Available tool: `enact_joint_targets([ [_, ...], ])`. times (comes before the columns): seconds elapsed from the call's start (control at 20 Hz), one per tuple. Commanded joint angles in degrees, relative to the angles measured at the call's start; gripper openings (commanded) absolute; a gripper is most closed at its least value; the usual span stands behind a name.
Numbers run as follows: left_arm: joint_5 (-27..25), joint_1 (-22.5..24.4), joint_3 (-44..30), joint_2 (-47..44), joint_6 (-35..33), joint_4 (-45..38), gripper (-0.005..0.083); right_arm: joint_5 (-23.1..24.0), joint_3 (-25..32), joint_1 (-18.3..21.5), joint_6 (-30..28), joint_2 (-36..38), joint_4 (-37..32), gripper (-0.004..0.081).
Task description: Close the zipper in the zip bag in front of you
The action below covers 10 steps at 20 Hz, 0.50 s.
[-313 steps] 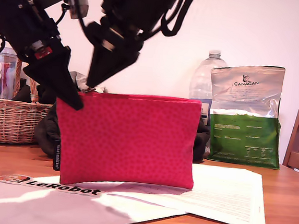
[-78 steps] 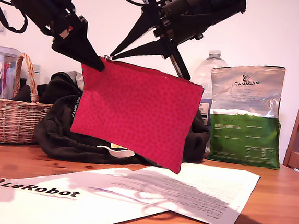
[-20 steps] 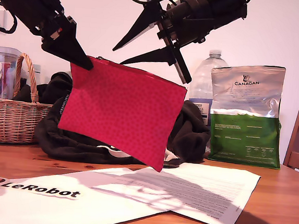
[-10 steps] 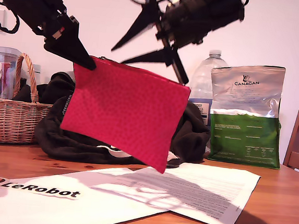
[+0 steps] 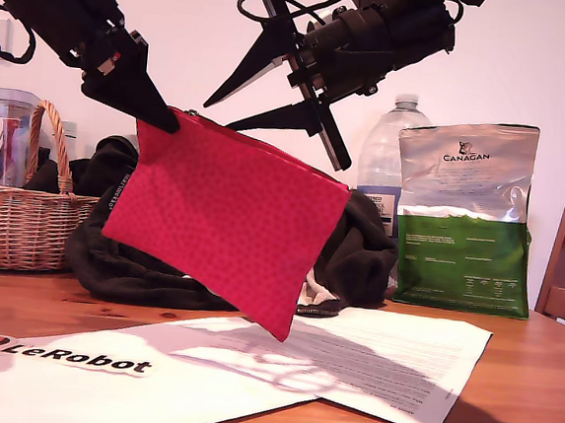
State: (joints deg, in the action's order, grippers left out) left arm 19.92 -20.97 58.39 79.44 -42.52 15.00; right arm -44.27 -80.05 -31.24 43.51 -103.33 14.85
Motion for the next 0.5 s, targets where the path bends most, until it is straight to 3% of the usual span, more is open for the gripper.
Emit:
enact_joint_targets([
  [0.0, 0.8, -0.2, 0.2, -0.5, 0.3, -1.4, -0.0022, -0.5, 0.4, -0.7, 0.1, -1.2, 0.0, 0.0202],
  [0.45, 0.8, -0.6, 0.2, -0.5, 0.5, -1.4, -0.0022, -1.7, 0.4, -1.0, 1.7, -1.2, -1.4, 0.0202],
])
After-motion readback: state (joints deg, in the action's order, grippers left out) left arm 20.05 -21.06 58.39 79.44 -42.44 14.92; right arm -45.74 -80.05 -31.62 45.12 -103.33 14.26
